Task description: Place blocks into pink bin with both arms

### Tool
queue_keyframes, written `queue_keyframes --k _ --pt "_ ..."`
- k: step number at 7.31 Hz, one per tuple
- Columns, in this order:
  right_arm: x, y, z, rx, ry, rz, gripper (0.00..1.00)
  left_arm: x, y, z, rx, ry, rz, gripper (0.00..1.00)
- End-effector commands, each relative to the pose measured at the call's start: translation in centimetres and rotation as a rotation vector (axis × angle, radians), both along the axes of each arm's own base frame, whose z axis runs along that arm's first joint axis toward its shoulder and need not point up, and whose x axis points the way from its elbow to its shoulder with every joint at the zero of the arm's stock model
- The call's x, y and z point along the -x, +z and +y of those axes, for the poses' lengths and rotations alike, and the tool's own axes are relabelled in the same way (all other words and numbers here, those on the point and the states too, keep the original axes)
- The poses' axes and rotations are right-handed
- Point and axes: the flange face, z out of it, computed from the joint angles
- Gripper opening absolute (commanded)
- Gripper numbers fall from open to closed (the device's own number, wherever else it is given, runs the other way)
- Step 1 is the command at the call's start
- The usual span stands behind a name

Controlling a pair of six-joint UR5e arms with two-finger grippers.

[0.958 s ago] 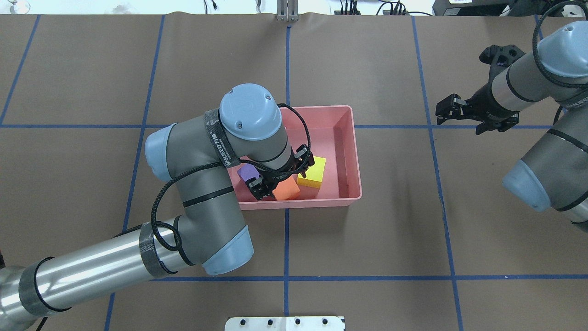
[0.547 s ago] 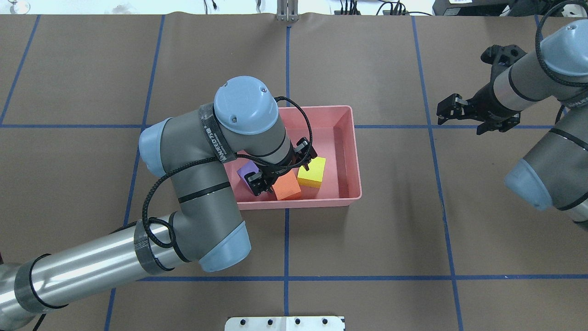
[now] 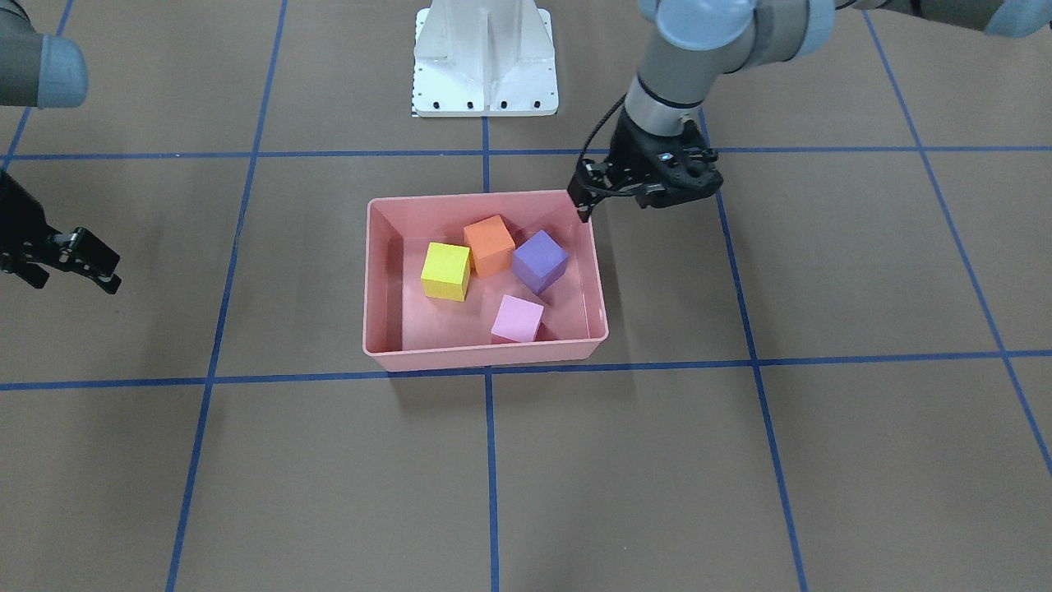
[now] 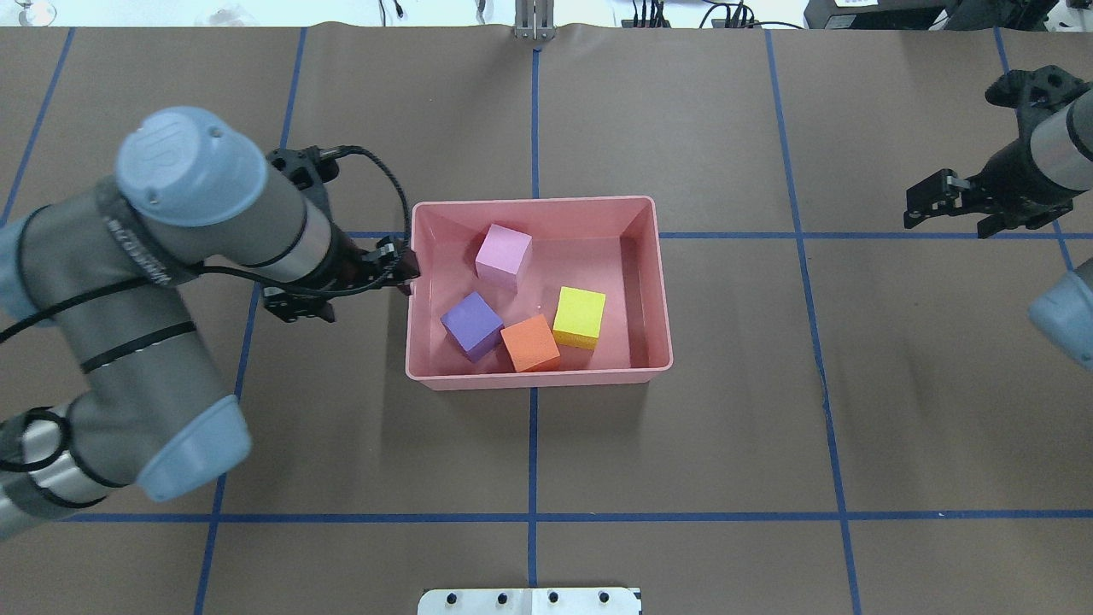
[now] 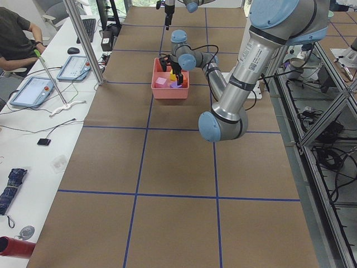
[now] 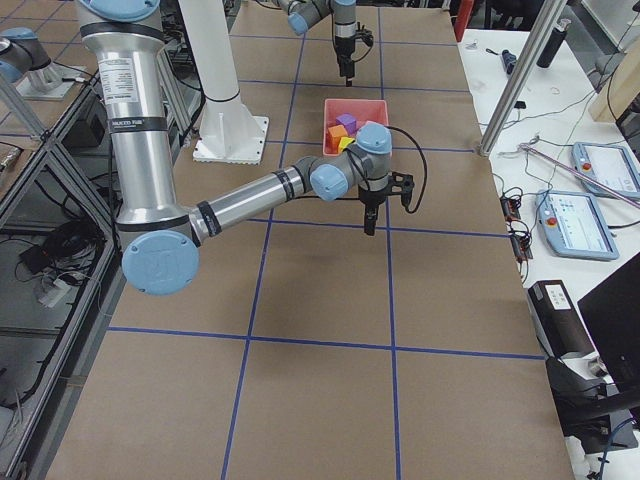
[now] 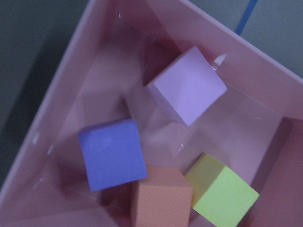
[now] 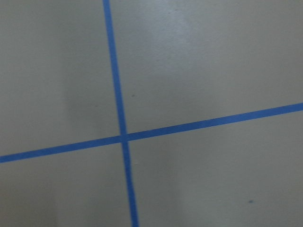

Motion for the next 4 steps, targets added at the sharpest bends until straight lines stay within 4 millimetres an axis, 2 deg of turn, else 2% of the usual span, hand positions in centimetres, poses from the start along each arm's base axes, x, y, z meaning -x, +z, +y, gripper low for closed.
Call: queue_keyframes --k 1,2,3,4 --pt "-5.8 4.5 0.9 -0.071 -0.089 0.027 1.0 12.9 10.6 -0.7 -0.175 0.137 -0.149 1.0" --pt "-7.8 6.6 1.6 -0.089 -0.125 0.037 1.0 20.0 14.1 -3.0 -0.209 0.197 -0.137 1.0" --pt "-10.0 8.5 1.5 -0.101 -0.156 0.014 1.0 26.2 18.8 -5.7 -0.245 0.264 -0.109 1.0" --pt "-12.3 10.3 1.5 -0.101 -0.171 -0.036 1.0 30.9 24.0 -7.1 -0.279 0.314 -0.139 1.0"
